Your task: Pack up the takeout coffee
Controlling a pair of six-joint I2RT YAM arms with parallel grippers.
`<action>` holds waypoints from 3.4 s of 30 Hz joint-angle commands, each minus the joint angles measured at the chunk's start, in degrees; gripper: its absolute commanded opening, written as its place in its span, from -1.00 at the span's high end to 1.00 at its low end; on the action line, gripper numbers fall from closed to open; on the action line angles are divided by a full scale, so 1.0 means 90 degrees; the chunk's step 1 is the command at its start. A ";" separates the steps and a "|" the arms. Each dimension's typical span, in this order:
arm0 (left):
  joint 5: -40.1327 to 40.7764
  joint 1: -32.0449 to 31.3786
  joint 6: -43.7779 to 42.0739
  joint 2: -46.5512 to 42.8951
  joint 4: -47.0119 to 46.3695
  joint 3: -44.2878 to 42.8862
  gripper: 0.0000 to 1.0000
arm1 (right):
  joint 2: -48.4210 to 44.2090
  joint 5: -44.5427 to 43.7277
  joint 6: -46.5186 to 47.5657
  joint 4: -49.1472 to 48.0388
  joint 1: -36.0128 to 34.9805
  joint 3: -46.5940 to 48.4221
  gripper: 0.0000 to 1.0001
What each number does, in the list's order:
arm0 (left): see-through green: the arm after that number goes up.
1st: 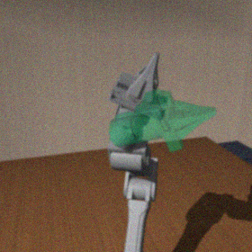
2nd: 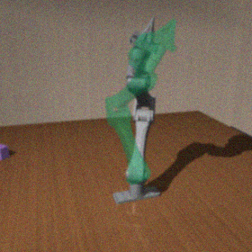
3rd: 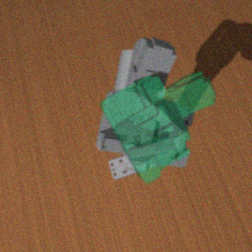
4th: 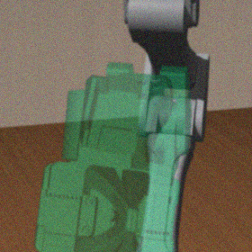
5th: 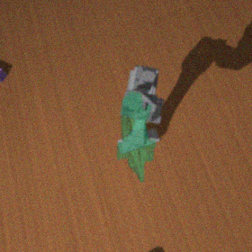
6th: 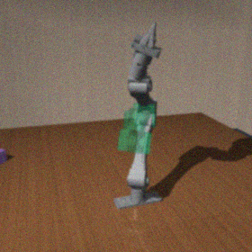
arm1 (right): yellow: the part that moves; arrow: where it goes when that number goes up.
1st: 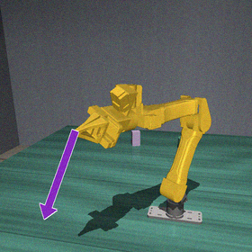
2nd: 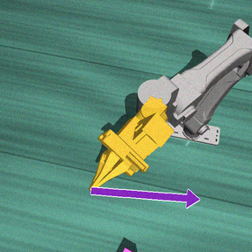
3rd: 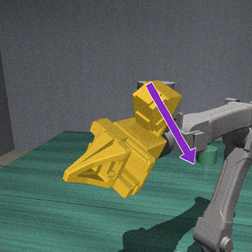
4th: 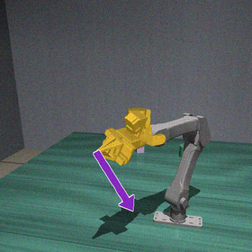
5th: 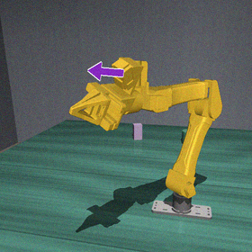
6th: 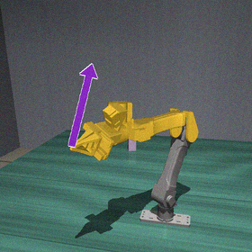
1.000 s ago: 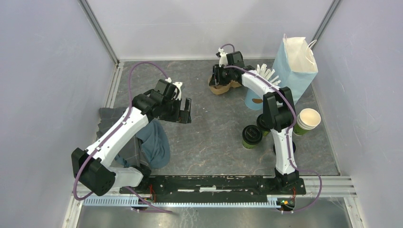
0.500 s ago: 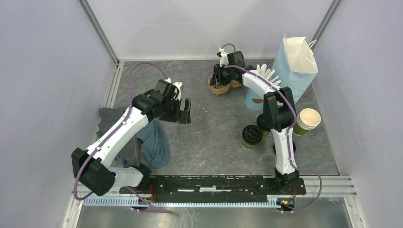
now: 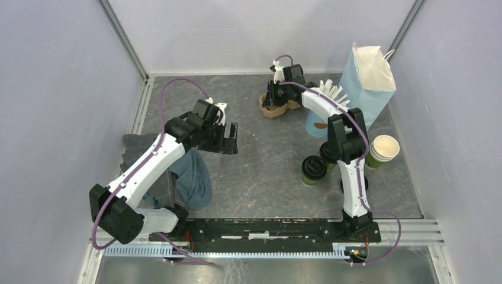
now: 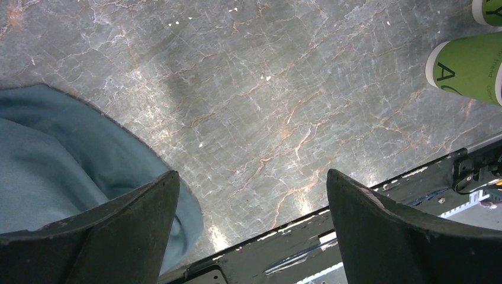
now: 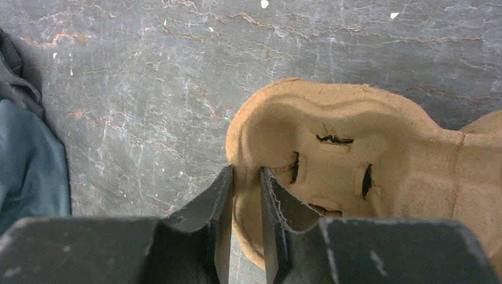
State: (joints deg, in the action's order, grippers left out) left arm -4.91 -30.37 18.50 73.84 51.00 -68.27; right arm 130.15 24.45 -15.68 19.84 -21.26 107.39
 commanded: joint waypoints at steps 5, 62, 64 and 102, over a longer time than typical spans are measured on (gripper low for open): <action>-0.0107 0.0044 -0.0327 -0.0169 -0.0090 -0.0007 -0.98 | -0.0136 -0.0022 0.0050 -0.0028 0.0007 0.0311 0.60; 0.0300 0.0344 0.0909 -0.0006 0.0324 -0.1971 -0.99 | -0.3127 0.0813 0.2357 0.0411 -0.0551 -0.0644 0.66; 0.0244 0.0532 0.1225 0.0047 0.0370 -0.2450 -0.99 | -0.3624 0.0584 0.2785 0.0518 -0.1019 -0.1164 0.66; -0.2697 0.0522 0.4062 -0.0787 -0.1838 -0.0580 0.05 | -0.6863 0.0025 0.3000 0.0853 -0.3732 -0.4110 0.59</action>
State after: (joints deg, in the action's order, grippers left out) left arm -34.63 -24.62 59.53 67.16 30.52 -69.08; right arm 69.28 26.28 11.35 28.51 -54.54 70.30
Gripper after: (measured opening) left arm 0.490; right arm 0.209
